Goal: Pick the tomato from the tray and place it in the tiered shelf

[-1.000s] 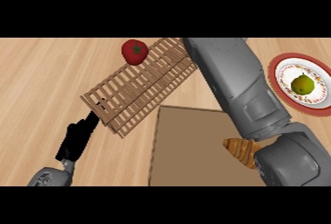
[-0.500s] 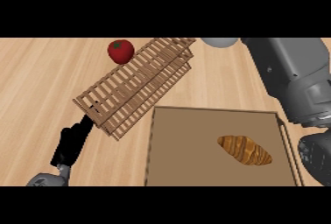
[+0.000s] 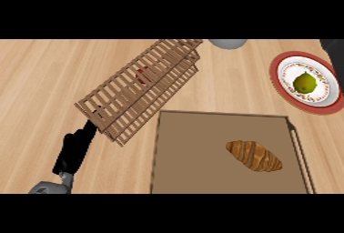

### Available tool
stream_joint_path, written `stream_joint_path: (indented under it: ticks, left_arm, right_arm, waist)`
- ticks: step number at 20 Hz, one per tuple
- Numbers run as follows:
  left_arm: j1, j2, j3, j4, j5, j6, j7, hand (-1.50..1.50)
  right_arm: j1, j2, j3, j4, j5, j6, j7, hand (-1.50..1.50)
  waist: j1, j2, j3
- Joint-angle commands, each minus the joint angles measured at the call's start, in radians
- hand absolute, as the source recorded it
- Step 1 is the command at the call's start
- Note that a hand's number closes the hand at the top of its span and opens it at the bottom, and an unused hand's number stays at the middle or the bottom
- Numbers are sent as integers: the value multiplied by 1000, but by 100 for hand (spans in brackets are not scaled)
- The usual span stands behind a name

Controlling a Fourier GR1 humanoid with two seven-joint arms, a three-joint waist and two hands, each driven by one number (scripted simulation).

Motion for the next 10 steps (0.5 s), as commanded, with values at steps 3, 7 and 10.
stream_joint_path:
  ticks: [3,7,10]
  left_arm:
    - [12,-10,-19,-40,6,-36,-8,0]
    - [-38,-27,-5,23,-19,-14,-11,0]
    - [-42,-40,-22,6,-27,-18,10,0]
  right_arm:
    - [56,-135,-2,31,2,172,-63,-150]
    - [76,-158,22,46,26,239,-104,-150]
    - [56,-133,41,52,51,192,-115,-150]
  waist:
    - [15,6,1]
    - [11,8,1]
    - [21,8,1]
